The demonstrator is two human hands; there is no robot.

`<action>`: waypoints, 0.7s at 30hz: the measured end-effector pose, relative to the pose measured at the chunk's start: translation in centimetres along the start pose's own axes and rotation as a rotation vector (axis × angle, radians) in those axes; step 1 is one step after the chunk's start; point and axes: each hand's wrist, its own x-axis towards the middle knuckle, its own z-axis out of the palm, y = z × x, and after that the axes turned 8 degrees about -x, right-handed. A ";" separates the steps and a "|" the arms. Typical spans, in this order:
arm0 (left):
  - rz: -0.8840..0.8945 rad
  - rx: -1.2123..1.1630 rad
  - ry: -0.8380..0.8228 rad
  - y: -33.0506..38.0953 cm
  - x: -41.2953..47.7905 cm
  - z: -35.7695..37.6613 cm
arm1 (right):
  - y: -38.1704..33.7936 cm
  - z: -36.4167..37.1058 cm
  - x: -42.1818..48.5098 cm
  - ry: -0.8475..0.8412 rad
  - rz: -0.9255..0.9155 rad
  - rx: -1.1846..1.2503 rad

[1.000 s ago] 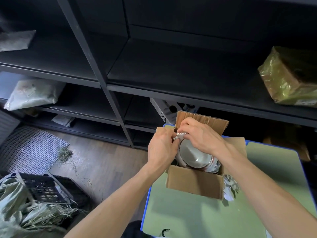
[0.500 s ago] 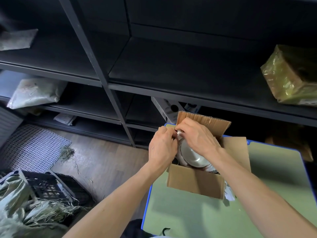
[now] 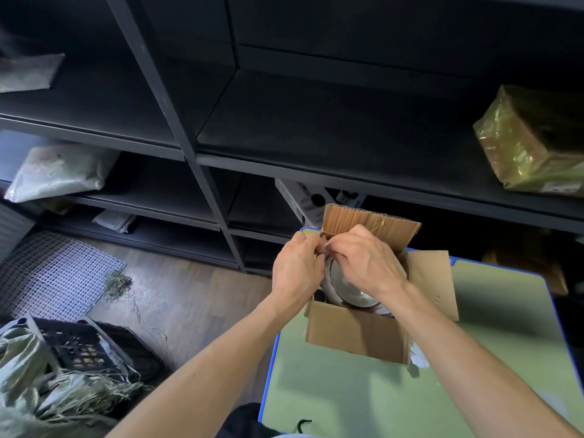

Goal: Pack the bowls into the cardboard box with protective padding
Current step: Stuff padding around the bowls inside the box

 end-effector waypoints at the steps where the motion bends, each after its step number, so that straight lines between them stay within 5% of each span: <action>1: 0.002 0.001 -0.001 0.0 0.0 0.0 | 0.0 0.0 -0.1 -0.003 -0.005 0.000; 21: 0.119 0.105 -0.019 -1.2 -2.3 -1.1 | 0.6 -0.9 -2.6 0.068 0.053 0.013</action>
